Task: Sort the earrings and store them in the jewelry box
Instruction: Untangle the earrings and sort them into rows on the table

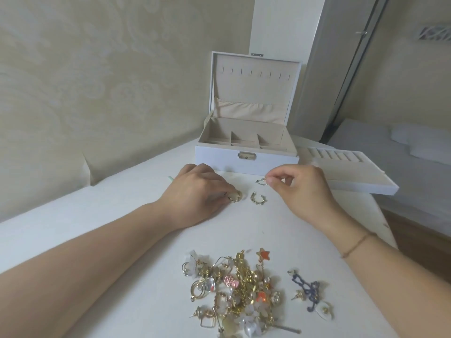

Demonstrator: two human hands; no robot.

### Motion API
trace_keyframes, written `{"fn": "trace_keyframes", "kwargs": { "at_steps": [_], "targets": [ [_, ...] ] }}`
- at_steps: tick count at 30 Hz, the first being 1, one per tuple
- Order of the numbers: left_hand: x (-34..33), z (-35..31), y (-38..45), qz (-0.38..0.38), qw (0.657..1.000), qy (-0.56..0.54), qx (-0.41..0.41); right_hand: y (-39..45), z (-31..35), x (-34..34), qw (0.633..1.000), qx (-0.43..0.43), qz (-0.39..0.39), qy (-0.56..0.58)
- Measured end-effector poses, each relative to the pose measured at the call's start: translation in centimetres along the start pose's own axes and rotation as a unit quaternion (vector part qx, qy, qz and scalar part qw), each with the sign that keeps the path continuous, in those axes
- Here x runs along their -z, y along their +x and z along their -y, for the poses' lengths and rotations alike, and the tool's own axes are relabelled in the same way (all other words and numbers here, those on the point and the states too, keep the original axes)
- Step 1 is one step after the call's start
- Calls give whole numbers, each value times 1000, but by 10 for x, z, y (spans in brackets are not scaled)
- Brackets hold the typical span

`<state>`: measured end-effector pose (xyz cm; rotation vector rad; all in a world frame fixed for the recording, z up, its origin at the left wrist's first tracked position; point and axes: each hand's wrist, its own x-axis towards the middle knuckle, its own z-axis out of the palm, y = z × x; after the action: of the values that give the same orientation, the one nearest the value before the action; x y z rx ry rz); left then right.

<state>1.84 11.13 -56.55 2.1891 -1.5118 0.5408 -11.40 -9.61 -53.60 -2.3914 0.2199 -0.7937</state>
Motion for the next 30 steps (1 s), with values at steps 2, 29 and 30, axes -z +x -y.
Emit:
{"fn": "trace_keyframes", "kwargs": {
  "at_steps": [2, 29, 30],
  "targets": [
    [-2, 2, 0, 4, 1000, -5, -10, -1, -6, -9, 999, 5, -18, -39],
    [2, -5, 1, 4, 1000, 6, -2, -63, 12, 72, 940, 83, 308, 122],
    [2, -5, 1, 3, 1000, 5, -4, -70, 10, 79, 927, 74, 348, 116]
  ]
}}
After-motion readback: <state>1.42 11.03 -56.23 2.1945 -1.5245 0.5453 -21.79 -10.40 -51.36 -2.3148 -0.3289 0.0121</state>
